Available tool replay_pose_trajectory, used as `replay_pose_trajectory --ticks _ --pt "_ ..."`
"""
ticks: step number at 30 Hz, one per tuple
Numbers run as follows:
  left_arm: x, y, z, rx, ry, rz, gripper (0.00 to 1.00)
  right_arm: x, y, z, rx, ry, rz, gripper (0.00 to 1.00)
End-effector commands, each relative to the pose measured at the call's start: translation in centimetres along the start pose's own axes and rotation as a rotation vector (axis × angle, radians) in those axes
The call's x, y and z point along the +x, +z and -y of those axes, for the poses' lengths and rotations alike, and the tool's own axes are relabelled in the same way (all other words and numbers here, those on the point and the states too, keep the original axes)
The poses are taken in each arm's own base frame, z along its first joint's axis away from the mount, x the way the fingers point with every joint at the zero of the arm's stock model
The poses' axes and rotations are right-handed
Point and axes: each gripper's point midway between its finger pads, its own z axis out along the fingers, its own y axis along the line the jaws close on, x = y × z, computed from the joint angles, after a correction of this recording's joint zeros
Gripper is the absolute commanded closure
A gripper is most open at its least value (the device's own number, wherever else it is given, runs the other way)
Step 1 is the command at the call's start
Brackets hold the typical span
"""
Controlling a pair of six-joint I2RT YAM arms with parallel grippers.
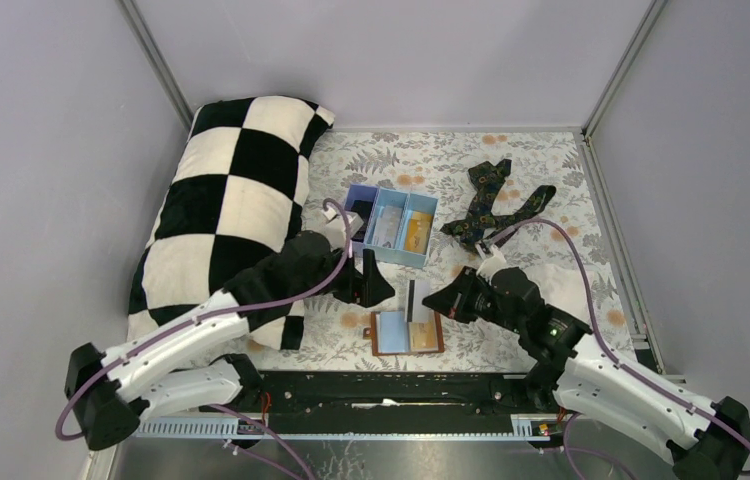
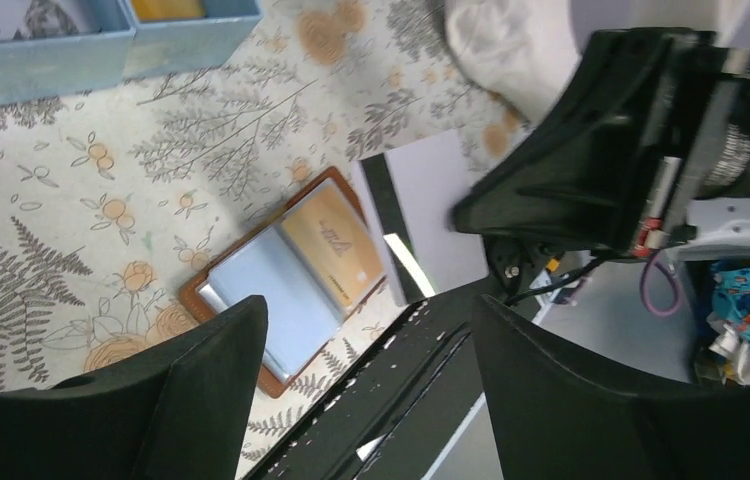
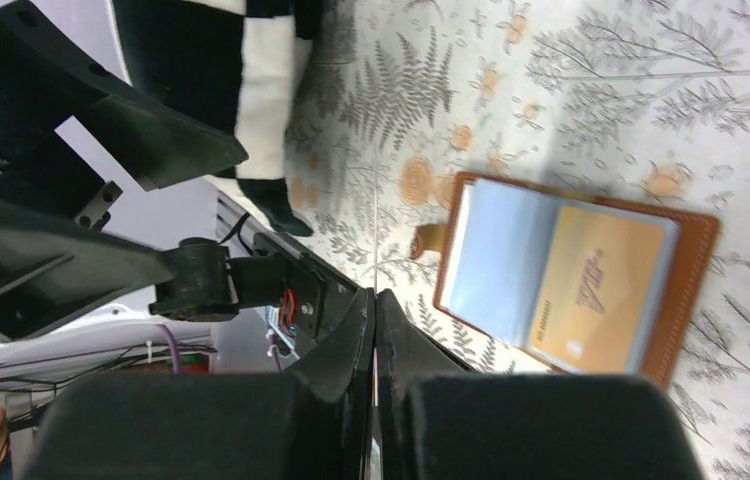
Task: Take the credit cards out of the card holder
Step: Place the credit card in the storage box.
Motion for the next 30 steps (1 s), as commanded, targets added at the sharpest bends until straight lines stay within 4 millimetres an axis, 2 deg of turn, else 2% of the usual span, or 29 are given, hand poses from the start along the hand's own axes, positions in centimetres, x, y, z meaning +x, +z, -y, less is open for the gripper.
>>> replay_pose_trajectory --ticks 1,7,17,25,30 --pt "-2.0 -1.7 1.9 0.101 0.030 0.114 0.20 -2.0 0.0 -5.5 -0.179 -0.052 0.036 1.00" --pt "-1.3 -1.8 3.1 0.223 -0.065 0.069 0.20 -2.1 -0.1 -7.9 -0.309 -0.013 0.028 1.00" --pt "-1.3 -1.4 4.5 0.385 -0.159 0.060 0.32 -1.6 0.1 -8.8 -0.391 0.043 0.010 1.00" --pt "-2.1 -1.3 5.5 0.473 -0.205 0.076 0.56 -1.1 0.5 -8.3 -0.384 0.055 -0.010 1.00" --pt "-1.9 -0.7 5.0 0.446 -0.219 0.062 0.83 -0.9 0.7 -7.9 -0.378 0.064 -0.011 1.00"
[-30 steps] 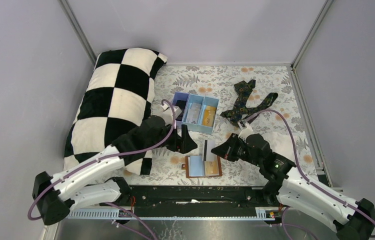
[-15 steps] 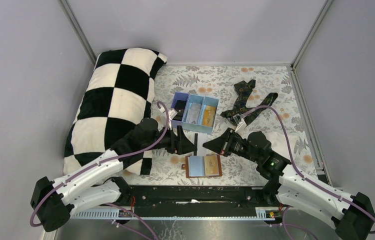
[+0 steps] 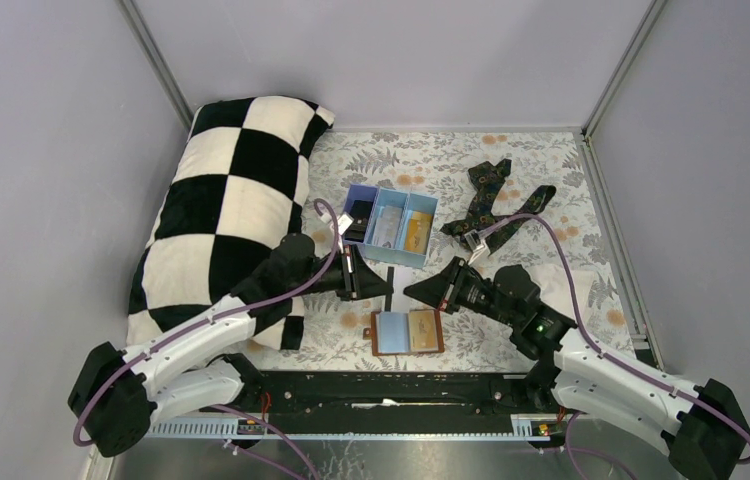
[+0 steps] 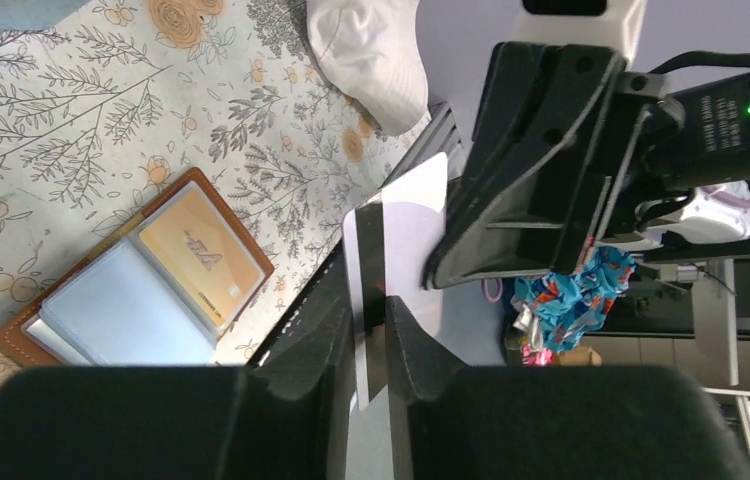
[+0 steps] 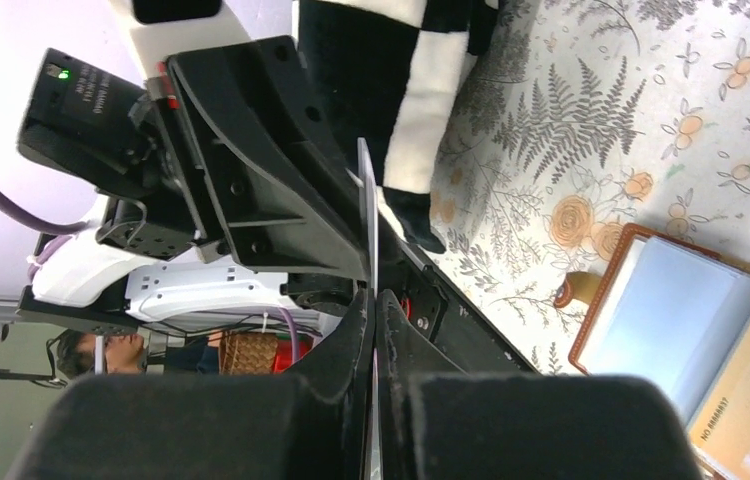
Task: Take the credit cards out of the card holder
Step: Place the credit card in the storage box.
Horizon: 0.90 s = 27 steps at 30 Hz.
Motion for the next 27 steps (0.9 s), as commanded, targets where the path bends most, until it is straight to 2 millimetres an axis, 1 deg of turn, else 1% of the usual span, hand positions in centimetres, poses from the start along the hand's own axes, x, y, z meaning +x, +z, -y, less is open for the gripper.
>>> replay_pose_trajectory --ticks 1,3,6,7,10,11,12,13,14,16,17,18,19,21,23,24,27 --pt "-1.0 0.1 3.0 0.111 0.045 0.021 0.89 0.2 0.0 -0.7 -0.042 0.005 -0.007 1.00" --pt "-1.2 0.0 2.8 0.096 0.045 0.029 1.00 0.3 0.0 -0.4 -0.038 0.010 -0.005 1.00" --pt "-1.9 -0.1 2.7 0.066 0.051 0.053 1.00 0.4 0.0 0.2 -0.015 0.017 -0.004 0.99" --pt "-2.2 -0.2 2.6 0.045 0.057 0.061 1.00 0.3 0.1 0.5 0.005 0.020 -0.001 0.88" --pt "-3.2 -0.5 1.1 -0.086 0.074 0.065 1.00 0.3 0.0 1.1 0.054 0.012 -0.005 0.29" --pt "-3.8 -0.7 0.9 -0.132 0.085 0.064 1.00 0.0 -0.1 1.4 0.080 0.006 0.005 0.17" --pt "-4.6 -0.9 0.5 -0.190 0.102 0.067 1.00 -0.4 -0.3 1.7 0.117 -0.005 0.021 0.09" --pt "-5.5 -1.3 -0.1 -0.261 0.118 0.071 1.00 -0.9 -0.7 2.3 0.170 -0.021 0.043 0.06" --pt "-6.9 -1.6 -0.5 -0.340 0.144 0.092 1.00 -1.5 -1.2 2.7 0.219 -0.036 0.072 0.05" --pt "-8.6 -2.3 -2.0 -0.512 0.182 0.072 1.00 -2.4 -2.7 4.6 0.358 -0.065 0.115 0.04" --pt "-10.6 -2.4 -1.5 -0.561 0.220 0.093 1.00 -3.4 -3.4 5.0 0.404 -0.083 0.161 0.04" --pt "-11.5 -2.4 -2.3 -0.633 0.241 0.083 1.00 -3.9 -4.0 5.3 0.441 -0.097 0.181 0.03" --pt "-12.8 -2.4 -2.9 -0.706 0.265 0.092 1.00 -4.4 -4.6 5.4 0.471 -0.108 0.202 0.03" --pt "-14.8 -1.9 -4.2 -0.813 0.303 0.087 1.00 -5.0 -5.5 5.4 0.506 -0.126 0.228 0.03" --pt "-16.3 -1.1 -5.2 -0.884 0.334 0.082 1.00 -5.4 -6.1 5.2 0.524 -0.134 0.242 0.03" --pt "-16.8 -0.3 -6.4 -0.927 0.344 0.065 1.00 -5.5 -6.3 5.2 0.530 -0.136 0.246 0.03" --pt "-17.8 1.0 -8.3 -1.009 0.359 0.038 1.00 -5.5 -6.8 5.2 0.536 -0.131 0.254 0.03"
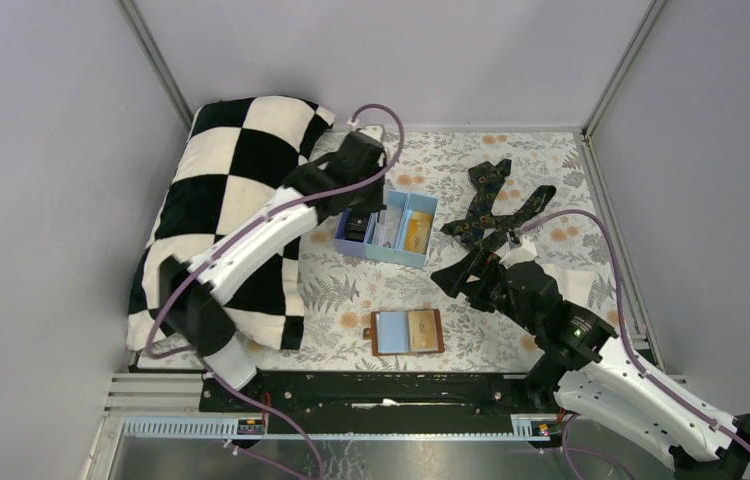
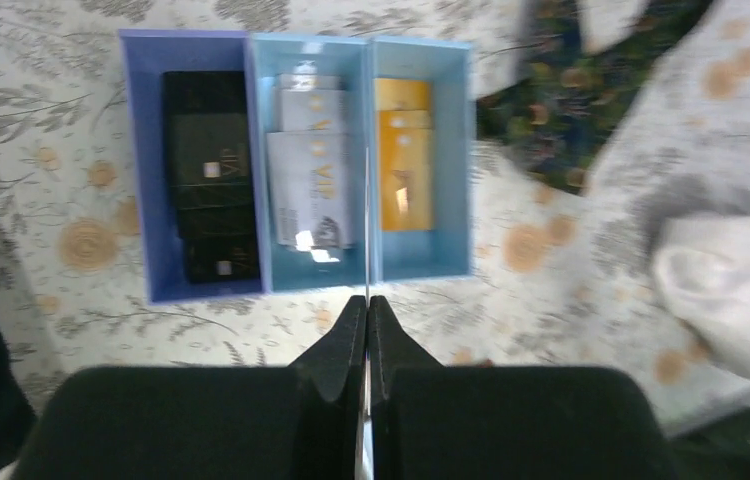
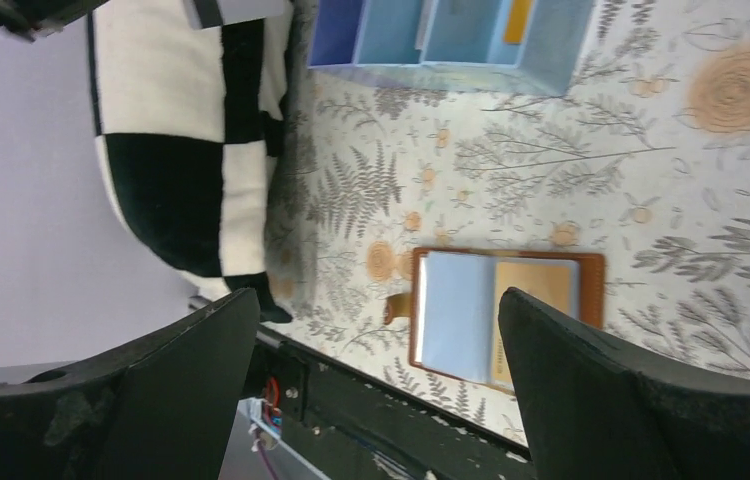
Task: Take the credit cards out of the card holder
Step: Place the credit card in the storage box.
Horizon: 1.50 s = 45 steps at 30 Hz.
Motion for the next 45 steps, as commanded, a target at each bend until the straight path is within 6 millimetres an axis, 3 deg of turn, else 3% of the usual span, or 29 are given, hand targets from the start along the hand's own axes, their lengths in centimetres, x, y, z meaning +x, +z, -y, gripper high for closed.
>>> replay_pose_trajectory --ticks 1,17,28,31,33,38,45 --pt "1.0 3.2 -4.1 -0.244 0.127 -0.084 1.00 -0.8 -0.9 1.9 0.098 -0.033 0.041 0.03" --pt "2.9 12.0 -4.8 -0.351 0.204 -0.151 1.00 0.3 -1.4 3.2 0.105 0.034 0.026 0.03" --pt "3.7 15.4 -5.5 -0.441 0.229 -0.143 1.00 0.6 -2.2 3.8 0.113 0.041 0.020 0.03" --pt "4.3 16.4 -4.9 -0.405 0.215 -0.157 1.00 0.6 -2.2 3.9 0.111 0.045 0.022 0.03" --pt "4.7 16.8 -4.3 -0.372 0.208 -0.173 1.00 0.6 -2.3 3.9 0.114 0.047 0.022 0.02" --pt "5.0 17.0 -3.1 -0.330 0.205 -0.186 0.85 0.6 -2.3 3.9 0.117 0.048 0.020 0.02" --pt "3.3 14.7 -0.6 -0.247 0.191 -0.143 0.70 0.9 -1.8 3.7 0.114 0.050 0.001 0.02"
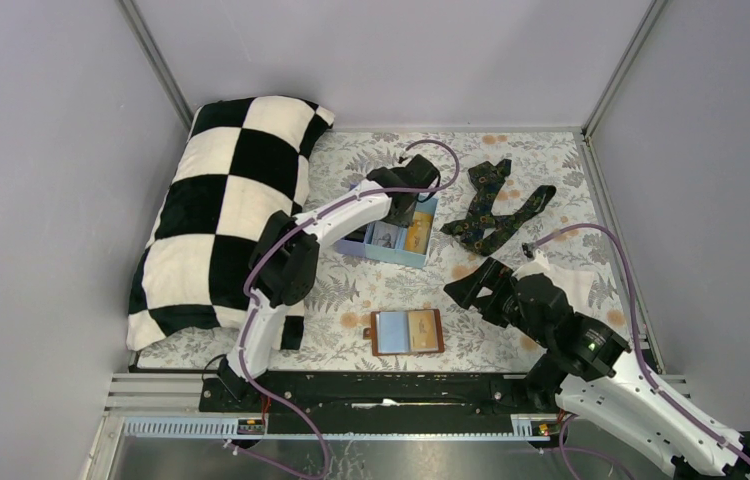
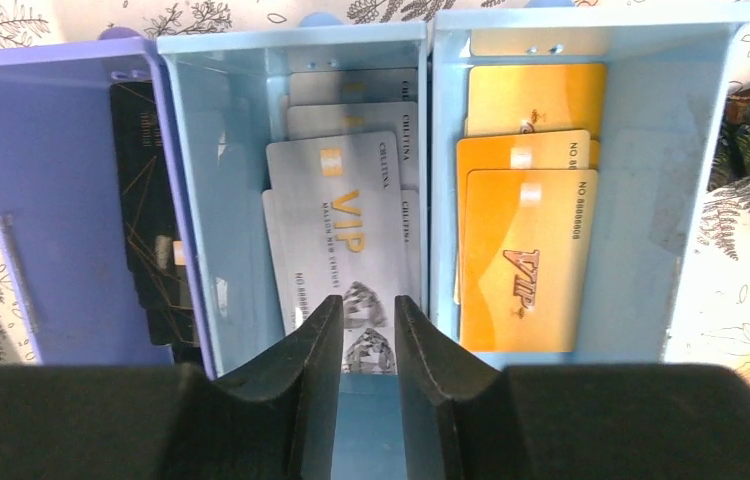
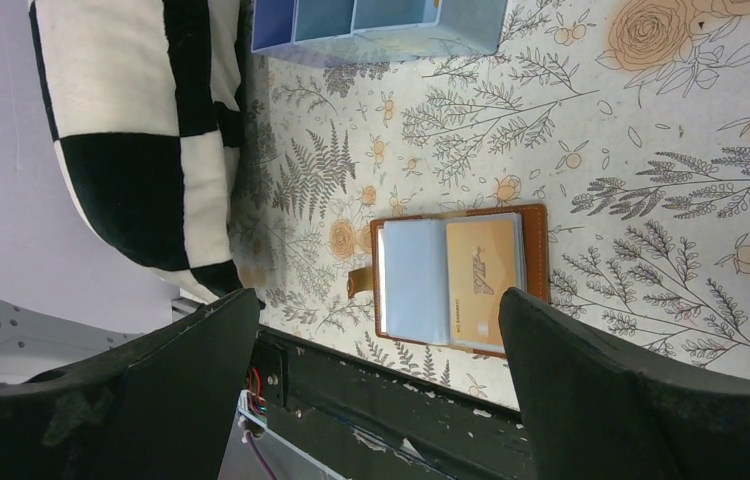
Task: Take the credit cards out of the card holder
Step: Place the credit card in the storage box, then remove the credit card from the card holder.
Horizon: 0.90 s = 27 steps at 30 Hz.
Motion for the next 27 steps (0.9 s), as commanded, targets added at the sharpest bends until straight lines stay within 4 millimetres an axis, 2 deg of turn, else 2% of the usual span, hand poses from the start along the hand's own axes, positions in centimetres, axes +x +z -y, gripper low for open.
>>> replay_pose_trajectory --ticks 1,5,7,9,10,12,16,20,23,27 --pt "-4.0 -4.8 1.9 0.118 -0.044 0.124 0.68 0.1 0.5 0.1 0.016 0.006 0.002 0.02" --pt "-5.2 -9.6 2.3 0.213 -0.084 0.183 0.65 0.5 1.1 0.7 0.048 -0.016 -0.016 0.03" --pt "-4.2 -11.8 2.5 0.295 -0.122 0.199 0.65 1.1 1.7 1.4 0.083 -0.035 -0.043 0.03" --pt "-1.7 -13.8 2.7 0.407 -0.158 0.187 0.64 2.4 2.4 2.0 0.111 -0.068 -0.111 0.03" --pt "-0.7 -15.5 2.3 0.453 -0.189 0.195 0.64 3.1 2.8 2.2 0.122 -0.082 -0.144 0.04" --pt "3.6 -15.7 2.2 0.518 -0.244 0.111 0.64 4.7 3.8 2.5 0.130 -0.097 -0.212 0.10" --pt "11.4 -16.5 3.8 0.665 -0.309 -0.032 0.65 6.9 5.3 3.0 0.123 -0.108 -0.279 0.35" --pt "17.1 -16.6 6.0 0.756 -0.336 -0.119 0.65 8.9 6.4 4.3 0.142 -0.102 -0.338 0.48" --pt "18.8 -16.7 7.8 0.817 -0.361 -0.138 0.65 9.3 7.0 4.8 0.149 -0.100 -0.343 0.54" --pt "18.8 -16.8 9.0 0.878 -0.409 -0.114 0.64 9.7 7.3 5.5 0.160 -0.101 -0.347 0.57"
